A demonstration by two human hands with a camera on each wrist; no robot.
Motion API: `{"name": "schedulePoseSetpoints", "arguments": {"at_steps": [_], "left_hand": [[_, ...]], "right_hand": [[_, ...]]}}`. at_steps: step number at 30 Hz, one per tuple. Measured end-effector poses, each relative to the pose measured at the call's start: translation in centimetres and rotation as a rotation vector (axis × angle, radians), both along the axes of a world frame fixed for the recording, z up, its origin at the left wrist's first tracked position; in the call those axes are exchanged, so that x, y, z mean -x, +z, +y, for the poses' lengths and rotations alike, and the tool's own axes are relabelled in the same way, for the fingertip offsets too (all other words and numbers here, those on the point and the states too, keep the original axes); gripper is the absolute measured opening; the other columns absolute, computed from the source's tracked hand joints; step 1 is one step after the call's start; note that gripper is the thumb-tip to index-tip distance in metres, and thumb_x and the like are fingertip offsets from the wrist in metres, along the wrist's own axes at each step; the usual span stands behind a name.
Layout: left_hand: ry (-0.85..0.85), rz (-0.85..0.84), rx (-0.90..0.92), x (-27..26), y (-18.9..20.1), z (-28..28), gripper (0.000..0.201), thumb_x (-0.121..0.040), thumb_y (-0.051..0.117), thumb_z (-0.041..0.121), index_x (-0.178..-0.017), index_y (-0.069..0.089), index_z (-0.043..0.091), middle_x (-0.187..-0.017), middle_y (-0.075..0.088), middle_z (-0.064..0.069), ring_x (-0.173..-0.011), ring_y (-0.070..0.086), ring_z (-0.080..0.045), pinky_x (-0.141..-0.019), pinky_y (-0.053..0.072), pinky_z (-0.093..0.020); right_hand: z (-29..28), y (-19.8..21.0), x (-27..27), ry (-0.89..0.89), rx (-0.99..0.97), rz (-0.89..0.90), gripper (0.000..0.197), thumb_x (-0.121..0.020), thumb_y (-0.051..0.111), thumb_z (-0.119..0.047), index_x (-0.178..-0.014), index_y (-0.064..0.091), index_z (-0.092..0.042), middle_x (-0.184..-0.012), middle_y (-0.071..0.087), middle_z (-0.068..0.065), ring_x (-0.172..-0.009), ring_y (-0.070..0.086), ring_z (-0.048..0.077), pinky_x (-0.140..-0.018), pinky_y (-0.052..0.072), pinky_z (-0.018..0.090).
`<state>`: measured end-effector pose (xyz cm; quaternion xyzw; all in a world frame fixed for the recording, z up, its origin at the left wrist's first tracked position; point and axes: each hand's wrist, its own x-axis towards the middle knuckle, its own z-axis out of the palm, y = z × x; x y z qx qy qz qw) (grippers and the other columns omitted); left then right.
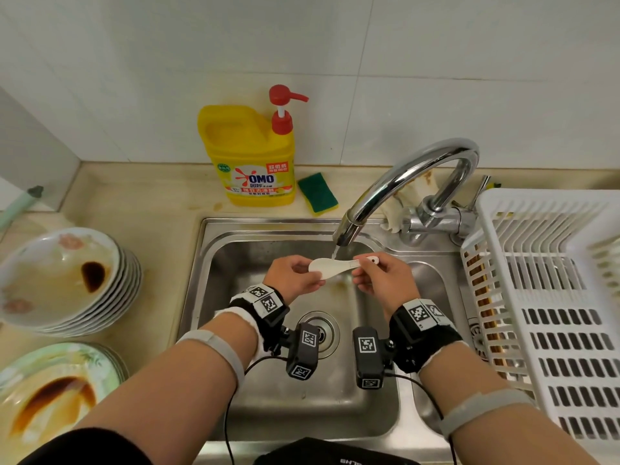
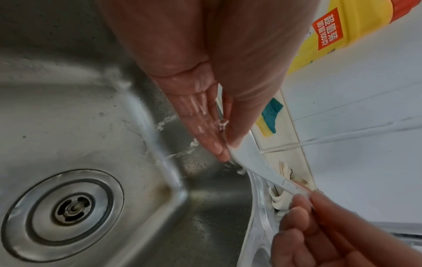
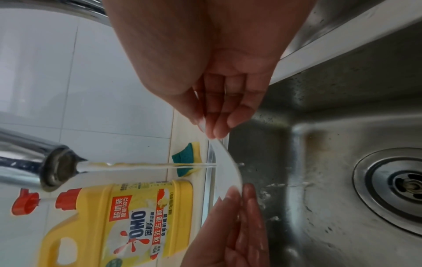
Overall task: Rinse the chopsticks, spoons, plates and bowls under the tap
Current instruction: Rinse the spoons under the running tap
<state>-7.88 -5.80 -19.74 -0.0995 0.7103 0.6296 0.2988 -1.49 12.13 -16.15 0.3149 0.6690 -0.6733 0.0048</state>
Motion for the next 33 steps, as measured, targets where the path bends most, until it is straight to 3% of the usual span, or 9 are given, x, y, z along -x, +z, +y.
{"name": "schedulePoseSetpoints", "arguments": {"at_steps": [5, 10, 12, 17, 20, 23, 28, 30, 33], "left_hand": [[-0.051, 0.065, 0.134, 0.5, 0.5, 0.2, 0.032, -0.081, 0.084, 0.008, -0.102, 0.063, -0.001, -0.089, 0.075, -0.020, -0.071, 0.077, -0.024, -0.065, 0.064, -0.033], [-0.054, 0.100, 0.239, 0.7, 1.6, 0.5, 0.038, -0.075, 0.090, 0.024, -0.088, 0.060, 0.004, -0.074, 0.072, -0.008, -0.062, 0.075, -0.020, -0.051, 0.056, -0.025], [-0.050, 0.111, 0.226, 0.7, 1.7, 0.7, 0.032, -0.079, 0.087, 0.021, -0.083, 0.060, 0.005, -0.072, 0.073, -0.010, -0.062, 0.075, -0.022, -0.053, 0.059, -0.028], [-0.089, 0.134, 0.132, 0.6, 1.3, 0.6, 0.009, -0.092, 0.072, 0.007, -0.085, 0.066, 0.006, -0.082, 0.075, -0.019, -0.069, 0.076, -0.028, -0.072, 0.064, -0.044], [-0.110, 0.156, 0.144, 0.5, 1.0, 0.5, 0.008, -0.093, 0.066, 0.000, -0.091, 0.065, 0.008, -0.090, 0.073, -0.019, -0.071, 0.075, -0.026, -0.074, 0.064, -0.043], [-0.101, 0.184, 0.185, 0.5, 0.8, 0.4, 0.013, -0.087, 0.076, 0.006, -0.091, 0.064, 0.011, -0.081, 0.074, -0.011, -0.073, 0.075, -0.025, -0.076, 0.064, -0.043], [-0.034, 0.227, 0.251, 0.5, 1.3, 0.2, 0.030, -0.080, 0.086, 0.026, -0.081, 0.060, 0.011, -0.072, 0.073, -0.006, -0.062, 0.074, -0.018, -0.059, 0.060, -0.030], [-0.023, 0.235, 0.230, 0.6, 1.6, 0.2, 0.026, -0.085, 0.082, 0.023, -0.081, 0.062, 0.008, -0.075, 0.074, -0.010, -0.062, 0.075, -0.018, -0.057, 0.059, -0.026], [-0.033, 0.231, 0.184, 0.7, 1.6, 0.3, 0.009, -0.094, 0.070, 0.011, -0.085, 0.067, 0.010, -0.085, 0.076, -0.012, -0.068, 0.076, -0.020, -0.065, 0.062, -0.029]], "right_hand": [[0.0, 0.0, 0.2, 0.024, -0.032, -0.003, 0.017, -0.099, 0.062, -0.009, -0.089, 0.075, -0.013, -0.070, 0.072, 0.008, -0.065, 0.066, 0.017, -0.066, 0.054, 0.028], [0.1, 0.4, 0.1, 0.049, -0.041, 0.008, 0.016, -0.099, 0.061, -0.009, -0.091, 0.075, -0.013, -0.072, 0.072, 0.009, -0.064, 0.066, 0.016, -0.064, 0.054, 0.025], [0.4, 0.6, 0.0, 0.037, -0.040, 0.014, 0.016, -0.099, 0.061, -0.008, -0.092, 0.075, -0.011, -0.072, 0.072, 0.009, -0.062, 0.066, 0.016, -0.061, 0.053, 0.023], [0.7, 0.4, -0.2, 0.000, -0.020, 0.021, 0.014, -0.099, 0.061, -0.007, -0.095, 0.074, -0.006, -0.071, 0.071, 0.009, -0.061, 0.064, 0.015, -0.061, 0.053, 0.024], [0.4, 0.4, -0.4, -0.012, 0.005, 0.020, 0.013, -0.099, 0.061, -0.007, -0.096, 0.073, -0.006, -0.072, 0.071, 0.010, -0.062, 0.064, 0.015, -0.061, 0.053, 0.024], [0.1, 0.4, -0.4, -0.013, 0.031, 0.016, 0.015, -0.100, 0.060, -0.007, -0.094, 0.073, -0.008, -0.072, 0.072, 0.008, -0.063, 0.065, 0.015, -0.062, 0.054, 0.023], [-0.4, 0.7, -0.3, 0.007, 0.049, 0.011, 0.017, -0.101, 0.057, -0.009, -0.095, 0.073, -0.009, -0.072, 0.071, 0.007, -0.064, 0.067, 0.014, -0.063, 0.055, 0.024], [-0.4, 0.9, -0.1, -0.005, 0.053, 0.018, 0.018, -0.101, 0.056, -0.007, -0.094, 0.072, -0.009, -0.071, 0.070, 0.006, -0.063, 0.066, 0.014, -0.062, 0.055, 0.023], [-0.3, 1.1, 0.0, -0.022, 0.054, 0.023, 0.015, -0.100, 0.058, -0.007, -0.093, 0.071, -0.009, -0.071, 0.070, 0.007, -0.061, 0.065, 0.013, -0.062, 0.054, 0.023]]}}
